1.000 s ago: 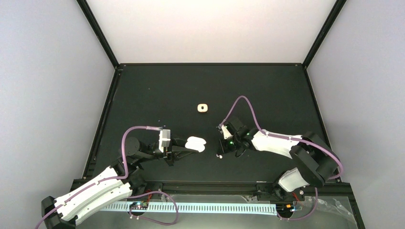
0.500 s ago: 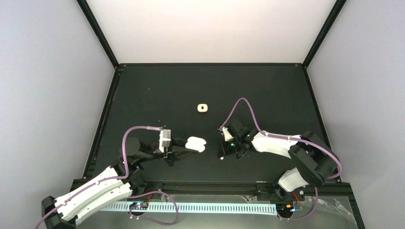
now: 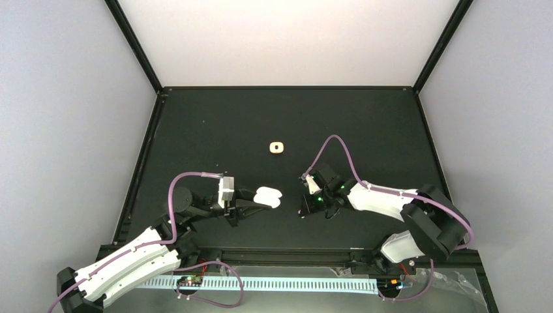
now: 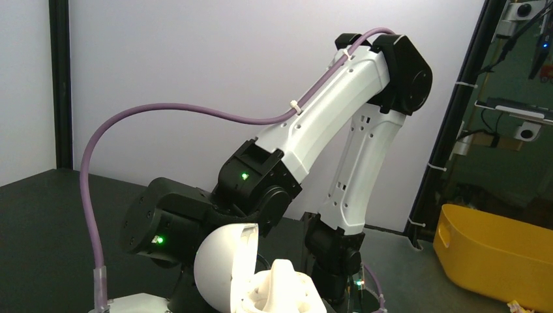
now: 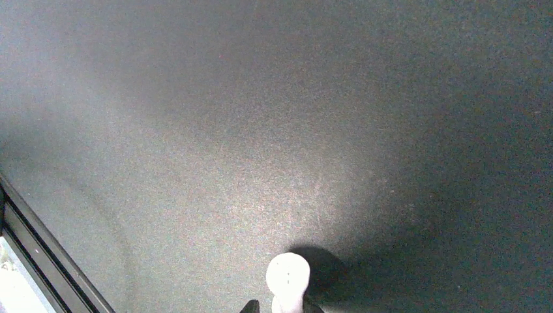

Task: Insert the wireless bluetooth earbuds into the charging case
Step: Pick up the earbud from the center of the board, then place the earbud in the charging case.

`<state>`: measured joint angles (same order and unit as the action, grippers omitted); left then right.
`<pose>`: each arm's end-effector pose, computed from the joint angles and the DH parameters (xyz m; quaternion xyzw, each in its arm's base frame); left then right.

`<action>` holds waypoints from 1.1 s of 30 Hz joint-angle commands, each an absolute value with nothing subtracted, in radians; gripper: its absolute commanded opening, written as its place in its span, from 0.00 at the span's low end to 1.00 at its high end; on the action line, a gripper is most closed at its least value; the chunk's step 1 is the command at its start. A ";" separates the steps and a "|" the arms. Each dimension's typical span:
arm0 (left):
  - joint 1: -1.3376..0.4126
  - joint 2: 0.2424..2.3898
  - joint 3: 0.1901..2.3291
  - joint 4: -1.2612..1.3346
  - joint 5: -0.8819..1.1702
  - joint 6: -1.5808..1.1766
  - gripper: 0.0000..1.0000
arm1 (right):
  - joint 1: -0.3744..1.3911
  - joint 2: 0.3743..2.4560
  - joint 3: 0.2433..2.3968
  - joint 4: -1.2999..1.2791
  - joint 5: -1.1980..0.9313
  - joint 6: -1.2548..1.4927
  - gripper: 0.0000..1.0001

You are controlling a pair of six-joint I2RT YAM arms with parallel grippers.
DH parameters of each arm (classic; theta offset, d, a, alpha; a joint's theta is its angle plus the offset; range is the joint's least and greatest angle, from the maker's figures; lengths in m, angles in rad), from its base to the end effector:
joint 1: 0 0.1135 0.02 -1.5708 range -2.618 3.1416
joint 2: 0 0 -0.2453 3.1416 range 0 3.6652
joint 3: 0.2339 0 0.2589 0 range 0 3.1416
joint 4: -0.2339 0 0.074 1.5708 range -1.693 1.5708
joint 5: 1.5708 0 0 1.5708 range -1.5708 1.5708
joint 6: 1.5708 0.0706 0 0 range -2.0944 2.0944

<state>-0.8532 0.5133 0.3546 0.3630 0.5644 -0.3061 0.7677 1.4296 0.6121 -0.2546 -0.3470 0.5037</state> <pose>0.1000 -0.1720 0.2805 0.3717 0.5255 -0.5551 0.5269 0.1766 0.2039 0.0904 -0.1679 0.9406 0.2789 0.0963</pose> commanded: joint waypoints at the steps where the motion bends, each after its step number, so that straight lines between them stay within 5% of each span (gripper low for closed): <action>1: -0.861 0.517 0.354 0.371 0.559 -0.304 0.02 | 0.764 1.416 0.601 -0.253 -0.336 0.503 0.15; 19: -0.861 0.512 0.353 0.369 0.555 -0.302 0.01 | 0.765 1.287 0.636 -0.342 -0.276 0.470 0.01; 26: -0.862 0.504 0.357 0.341 0.559 -0.275 0.02 | 0.782 1.000 0.863 -0.719 -0.290 0.326 0.01; 33: -0.862 0.561 0.359 0.406 0.593 -0.273 0.02 | 0.911 0.982 1.239 -1.122 -0.294 0.143 0.01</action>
